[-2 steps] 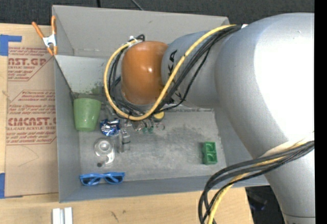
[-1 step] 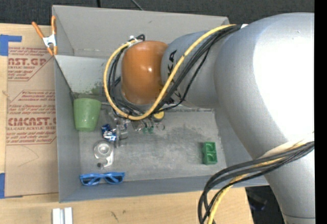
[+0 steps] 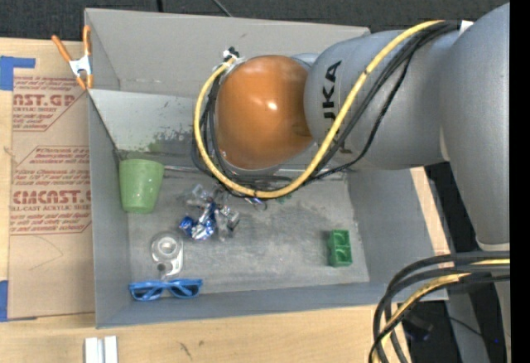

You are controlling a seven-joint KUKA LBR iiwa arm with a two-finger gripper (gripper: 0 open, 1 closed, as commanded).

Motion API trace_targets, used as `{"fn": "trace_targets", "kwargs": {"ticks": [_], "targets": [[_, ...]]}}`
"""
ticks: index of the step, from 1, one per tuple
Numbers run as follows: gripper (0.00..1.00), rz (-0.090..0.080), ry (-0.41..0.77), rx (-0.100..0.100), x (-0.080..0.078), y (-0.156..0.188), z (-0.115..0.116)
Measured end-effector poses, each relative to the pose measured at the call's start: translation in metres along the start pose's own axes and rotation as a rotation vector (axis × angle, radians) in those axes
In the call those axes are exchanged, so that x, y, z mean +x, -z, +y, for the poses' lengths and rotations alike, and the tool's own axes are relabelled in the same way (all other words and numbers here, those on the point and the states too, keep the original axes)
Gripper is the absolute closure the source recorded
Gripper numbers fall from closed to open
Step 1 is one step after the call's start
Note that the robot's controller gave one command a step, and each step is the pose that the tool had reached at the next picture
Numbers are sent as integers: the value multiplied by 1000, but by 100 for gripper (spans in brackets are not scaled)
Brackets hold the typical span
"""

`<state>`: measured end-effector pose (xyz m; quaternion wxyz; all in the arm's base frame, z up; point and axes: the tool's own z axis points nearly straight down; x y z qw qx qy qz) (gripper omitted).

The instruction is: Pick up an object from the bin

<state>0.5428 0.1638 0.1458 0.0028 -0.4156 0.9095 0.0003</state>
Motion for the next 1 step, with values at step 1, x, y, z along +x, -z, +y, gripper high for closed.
{"fn": "trace_targets", "kwargs": {"ticks": [1], "targets": [[100,-2,226,0,-5,80,32]]}}
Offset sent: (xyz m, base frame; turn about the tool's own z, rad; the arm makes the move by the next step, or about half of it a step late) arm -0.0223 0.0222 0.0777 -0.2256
